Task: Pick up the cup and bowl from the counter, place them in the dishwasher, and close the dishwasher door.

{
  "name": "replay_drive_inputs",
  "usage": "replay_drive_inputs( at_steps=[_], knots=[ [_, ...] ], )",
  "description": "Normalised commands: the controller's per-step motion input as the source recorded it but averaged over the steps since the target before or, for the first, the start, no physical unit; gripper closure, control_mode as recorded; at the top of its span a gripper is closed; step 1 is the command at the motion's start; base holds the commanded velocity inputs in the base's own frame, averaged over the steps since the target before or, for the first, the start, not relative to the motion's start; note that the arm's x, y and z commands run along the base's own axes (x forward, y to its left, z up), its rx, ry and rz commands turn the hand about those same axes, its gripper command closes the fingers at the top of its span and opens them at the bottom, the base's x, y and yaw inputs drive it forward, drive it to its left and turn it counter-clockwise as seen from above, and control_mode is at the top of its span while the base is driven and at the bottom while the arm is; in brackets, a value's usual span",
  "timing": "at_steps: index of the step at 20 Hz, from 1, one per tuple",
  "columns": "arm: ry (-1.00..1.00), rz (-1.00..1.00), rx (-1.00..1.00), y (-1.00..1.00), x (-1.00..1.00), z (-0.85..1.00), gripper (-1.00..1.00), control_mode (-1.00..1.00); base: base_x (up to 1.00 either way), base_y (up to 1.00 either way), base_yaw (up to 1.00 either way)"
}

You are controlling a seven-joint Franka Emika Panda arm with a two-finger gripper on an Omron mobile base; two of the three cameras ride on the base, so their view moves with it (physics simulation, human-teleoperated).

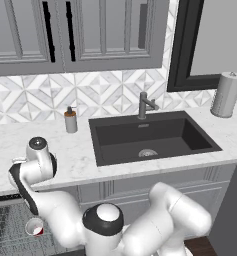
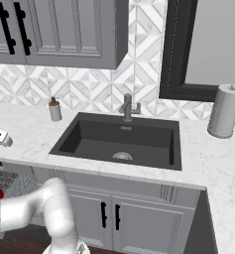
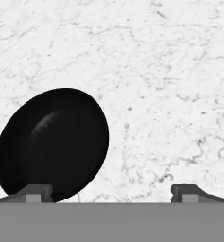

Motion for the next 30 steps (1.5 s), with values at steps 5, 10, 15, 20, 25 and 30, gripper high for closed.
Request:
replay_drive_inputs(
  at_steps=[5, 10, 15, 20, 25, 30],
  knots=[
    [0.00, -0.02, 0.01, -0.01, 0.15, 0.13, -1.00, -1.00, 0.00, 0.00, 0.00],
    [0.00, -0.02, -0.05, 0.63, 0.35, 0.00, -1.00, -1.00, 0.00, 0.00, 0.00],
    [0.05, 0.00, -0.01, 0.08, 0.19, -0.15, 1.00, -1.00, 0.00, 0.00, 0.00],
    [0.11, 0.00, 0.00, -0.12, -0.34, -0.46, 1.00, -1.00, 0.00, 0.00, 0.00],
    [0.06, 0.00, 0.00, -0.16, -0.42, -0.51, 1.00, -1.00, 0.00, 0.00, 0.00],
    [0.00, -0.03, 0.01, -0.44, -0.59, -0.02, 1.00, -1.00, 0.00, 0.00, 0.00]
  ],
)
